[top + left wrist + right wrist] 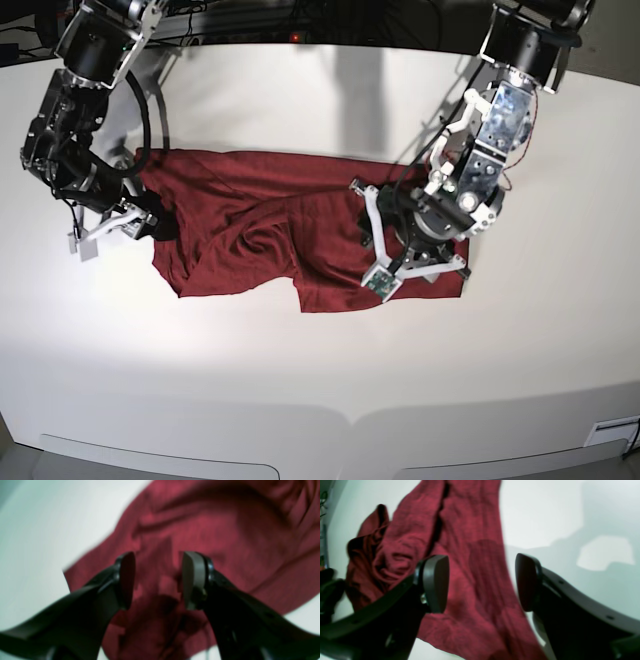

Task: Fold the T-shirt properly
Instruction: 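Grasp the strip's other end with right gripper, left gripper pressing fold, then fold the held end with right gripper over onto the left gripper's fold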

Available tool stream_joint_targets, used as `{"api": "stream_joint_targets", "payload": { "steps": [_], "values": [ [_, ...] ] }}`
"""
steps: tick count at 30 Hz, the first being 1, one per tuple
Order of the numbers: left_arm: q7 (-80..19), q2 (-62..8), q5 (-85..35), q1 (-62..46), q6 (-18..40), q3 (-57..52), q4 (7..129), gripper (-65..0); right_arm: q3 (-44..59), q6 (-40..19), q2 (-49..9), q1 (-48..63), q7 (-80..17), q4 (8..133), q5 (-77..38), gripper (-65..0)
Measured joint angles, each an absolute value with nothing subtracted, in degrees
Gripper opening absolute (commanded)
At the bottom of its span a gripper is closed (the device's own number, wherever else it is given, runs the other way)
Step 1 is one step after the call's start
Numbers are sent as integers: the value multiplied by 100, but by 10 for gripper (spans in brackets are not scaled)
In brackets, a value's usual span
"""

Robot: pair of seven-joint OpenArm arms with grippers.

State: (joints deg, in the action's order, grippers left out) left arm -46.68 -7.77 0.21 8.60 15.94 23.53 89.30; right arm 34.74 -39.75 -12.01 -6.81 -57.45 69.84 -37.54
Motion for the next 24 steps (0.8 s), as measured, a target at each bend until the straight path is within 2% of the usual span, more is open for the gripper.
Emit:
{"api": "stream_joint_targets", "payload": {
  "steps": [11,13,15,18,19,24],
  "values": [
    [-4646,-779,16,670,1498,2353,8932,-360,2792,-3977,-825,-683,-5706,6991,-3815,-256],
    [-4652,-781,16,668,1498,2353,8932,-360,2797,-3975,-845,-679,-5708,6989,-3815,-316],
    [-4650,-779,16,652,1498,2353,8932,-360,2808,-3975,-845,-679,-5710,6989,-3809,-407],
    [-4650,-781,16,642,1496,2353,8932,-360,2808,-3968,-843,-670,-5706,6982,-3747,-606],
    [-4648,-779,16,637,1498,2353,8932,-360,2805,-3968,-840,-657,-5625,6982,-3752,-650],
    [-4512,-777,16,637,1496,2353,8932,-360,2810,-3946,-825,-766,-5511,6973,-4187,-650]
  ]
}}
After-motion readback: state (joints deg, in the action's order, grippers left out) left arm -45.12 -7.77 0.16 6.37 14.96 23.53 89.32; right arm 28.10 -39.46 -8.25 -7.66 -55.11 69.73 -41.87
